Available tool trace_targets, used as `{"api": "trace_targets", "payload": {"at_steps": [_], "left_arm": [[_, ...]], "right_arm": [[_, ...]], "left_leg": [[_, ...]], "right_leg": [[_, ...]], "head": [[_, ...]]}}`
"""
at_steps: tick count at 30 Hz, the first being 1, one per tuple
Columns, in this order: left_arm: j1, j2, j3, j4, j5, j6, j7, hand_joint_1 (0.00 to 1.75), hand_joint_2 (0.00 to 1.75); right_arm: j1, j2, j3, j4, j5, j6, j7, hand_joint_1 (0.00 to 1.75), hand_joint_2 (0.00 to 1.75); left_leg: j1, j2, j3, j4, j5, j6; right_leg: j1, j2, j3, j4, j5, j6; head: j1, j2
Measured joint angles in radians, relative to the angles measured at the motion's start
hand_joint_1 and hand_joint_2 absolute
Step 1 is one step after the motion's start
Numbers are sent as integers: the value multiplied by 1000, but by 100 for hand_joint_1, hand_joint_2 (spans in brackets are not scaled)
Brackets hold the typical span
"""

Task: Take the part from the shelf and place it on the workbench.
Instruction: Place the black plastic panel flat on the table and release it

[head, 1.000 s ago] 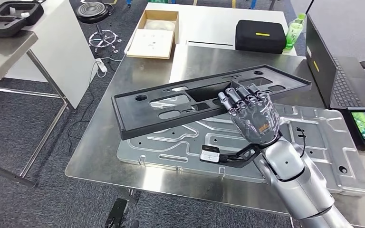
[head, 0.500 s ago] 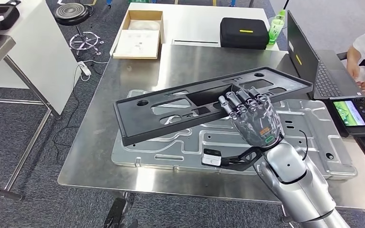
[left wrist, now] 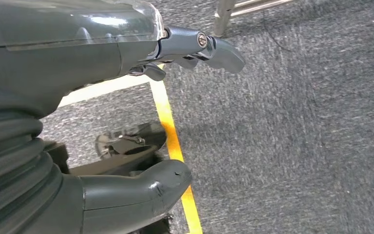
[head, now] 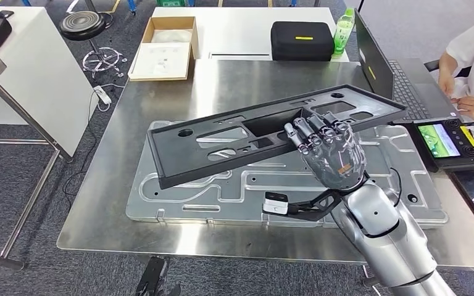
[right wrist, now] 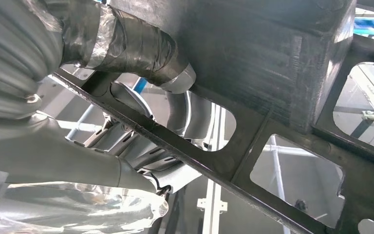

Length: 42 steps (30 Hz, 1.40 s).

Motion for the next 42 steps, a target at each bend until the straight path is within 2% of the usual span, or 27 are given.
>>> {"api": "trace_targets", "payload": {"at_steps": [1, 2, 5, 6, 8, 10, 11, 12, 13, 15, 16, 17, 19, 21, 23, 25, 26, 27, 28, 30, 32, 35, 37, 38, 40, 41, 42], "left_arm": [[-1, 1, 0, 0, 1, 0, 0, 0, 175], [-1, 1, -1, 0, 1, -1, -1, 0, 175], [0, 2, -2, 0, 2, -1, -2, 0, 175], [0, 2, -3, 0, 2, -1, -2, 0, 175], [-2, 2, -4, 0, 2, -2, -3, 0, 175], [-3, 2, -5, 0, 2, -5, -3, 0, 175], [-4, 2, -6, 0, 2, -8, -3, 0, 175], [-4, 2, -6, 0, 2, -10, -3, 0, 175], [-4, 1, -7, 0, 2, -12, -3, 0, 175], [-6, 1, -8, 0, 2, -14, -3, 0, 175], [-8, 0, -8, 0, 2, -14, -3, 0, 175], [-10, 0, -9, 0, 2, -14, -3, 0, 175], [-12, 0, -9, 0, 2, -14, -3, 0, 175], [-12, 0, -10, 0, 2, -15, -3, 0, 175], [-13, 0, -12, 0, 2, -15, -3, 0, 175], [-13, 0, -14, 0, 2, -14, -3, 0, 175], [-13, 1, -14, 0, 2, -14, -3, 0, 175], [-12, 1, -15, 0, 0, -14, -3, 0, 175], [-11, 1, -16, 0, -1, -13, -3, 0, 175], [-12, 1, -16, 0, 0, -13, -3, 0, 87], [-14, 1, -17, 0, 5, -14, -5, 0, 0], [-13, 0, -17, 0, 7, -16, -7, 0, 0], [-14, 0, -17, 0, 7, -16, -8, 0, 0], [-15, -1, -17, 0, 7, -16, -8, 0, 0], [-16, -1, -17, 0, 7, -16, -9, 0, 0], [-16, -1, -17, 0, 7, -16, -9, 0, 0], [-15, -2, -17, 0, 7, -16, -9, 0, 0]], "right_arm": [[0, 0, -1, 1, 0, 0, 6, 175, 175], [-1, 0, -2, 2, 0, 0, 15, 175, 175], [-2, 0, -4, 6, 0, 0, 43, 175, 175], [-3, 0, -5, 7, 0, 0, 47, 175, 175], [-8, -1, -7, 11, 0, 0, 62, 175, 175], [-19, -2, -2, 31, 0, 0, 105, 175, 175], [-27, -3, 2, 50, 0, 0, 126, 175, 175], [-35, -3, 7, 74, -1, 0, 136, 175, 175], [-43, -3, 11, 99, -2, 0, 134, 175, 175], [-57, -1, 14, 139, -4, 0, 115, 175, 175], [-63, 1, 15, 153, -4, 0, 107, 175, 175], [-69, 3, 15, 165, -4, 0, 103, 175, 175], [-76, 6, 15, 184, -5, 0, 98, 175, 175], [-80, 8, 15, 199, -7, 0, 91, 175, 175], [-86, 13, 15, 212, -18, 0, 74, 175, 175], [-89, 17, 15, 225, -34, 0, 50, 87, 87], [-89, 18, 15, 231, -40, 0, 41, 44, 44], [-89, 19, 15, 236, -44, 0, 33, 0, 0], [-89, 19, 15, 241, -46, 0, 27, 0, 0], [-88, 21, 15, 248, -46, 0, 19, 0, 0], [-85, 23, 15, 253, -45, 1, 14, 0, 0], [-79, 23, 15, 255, -44, 0, 12, 0, 0], [-79, 23, 14, 255, -44, 0, 12, 0, 0], [-79, 23, 14, 255, -44, 0, 12, 0, 0], [-76, 23, 13, 257, -44, 0, 12, 0, 0], [-72, 24, 13, 259, -44, 0, 12, 0, 0], [-68, 24, 13, 260, -43, 0, 12, 0, 0]], "left_leg": [[-2, -2, 22, -51, 19, 5], [-4, -3, 33, -80, 25, 9], [-4, -4, 37, -96, 28, 19], [-2, -3, 39, -102, 32, 23], [3, 0, 42, -110, 38, 30], [4, 1, 42, -110, 38, 32], [4, 1, 42, -110, 38, 32], [5, 1, 42, -109, 37, 31], [6, 1, 43, -108, 36, 29], [7, -1, 43, -103, 32, 22], [5, -1, 42, -100, 30, 17], [3, -2, 40, -99, 29, 12], [1, -2, 39, -100, 30, 2], [4, -2, 35, -90, 19, -8], [6, -2, 2, -14, -27, -14], [5, -3, -64, 125, -88, -15], [5, -3, -92, 179, -102, -14], [5, -3, -105, 198, -98, -12], [4, -3, -97, 176, -73, -7], [-2, -4, -37, 44, -1, 8], [-8, -6, 13, -67, 36, 20], [-11, -5, 25, -96, 40, 24], [-5, -3, 31, -109, 48, 30], [-2, -1, 33, -114, 51, 33], [-2, 1, 33, -116, 52, 35], [-2, 1, 33, -115, 52, 35], [-1, 1, 32, -114, 52, 35]], "right_leg": [[1, 1, -1, 3, -2, 4], [2, 2, -4, 4, -2, 9], [0, 2, -7, 5, -1, 25], [-1, 1, -11, 16, -11, 29], [-5, -2, -46, 93, -59, 38], [-9, -3, -107, 221, -116, 46], [-12, -4, -128, 264, -125, 50], [-15, -4, -133, 270, -116, 52], [-18, -5, -117, 235, -87, 54], [-21, -10, -50, 100, -22, 55], [-20, -11, -24, 44, -4, 52], [-18, -11, -11, 14, 1, 49], [-13, -8, -11, 6, -1, 38], [-15, -9, -9, 2, 0, 23], [-17, -9, -6, -2, 2, 8], [-12, -8, -5, -2, 1, 1], [-8, -8, -5, -1, 0, -1], [-5, -7, -4, 0, -1, -2], [-3, -6, -2, 0, -2, -3], [2, -5, 3, 1, -5, -4], [5, -4, 3, 3, -6, 1], [3, -4, 0, 1, -5, 16], [2, -4, -9, 23, -24, 27], [0, -5, -26, 63, -49, 32], [-6, -5, -84, 187, -110, 40], [-9, -5, -112, 243, -129, 44], [-12, -6, -125, 269, -130, 47]], "head": [[0, 0], [0, 0], [0, 0], [1, 0], [1, 0], [1, 0], [1, 0], [1, 0], [2, 0], [2, 0], [1, 0], [1, 0], [0, 0], [0, 0], [-1, 0], [-1, 0], [-1, 0], [-1, 0], [-1, 0], [-1, 0], [-1, 0], [-1, 0], [0, 0], [1, 0], [1, 0], [1, 0], [1, 0]]}}
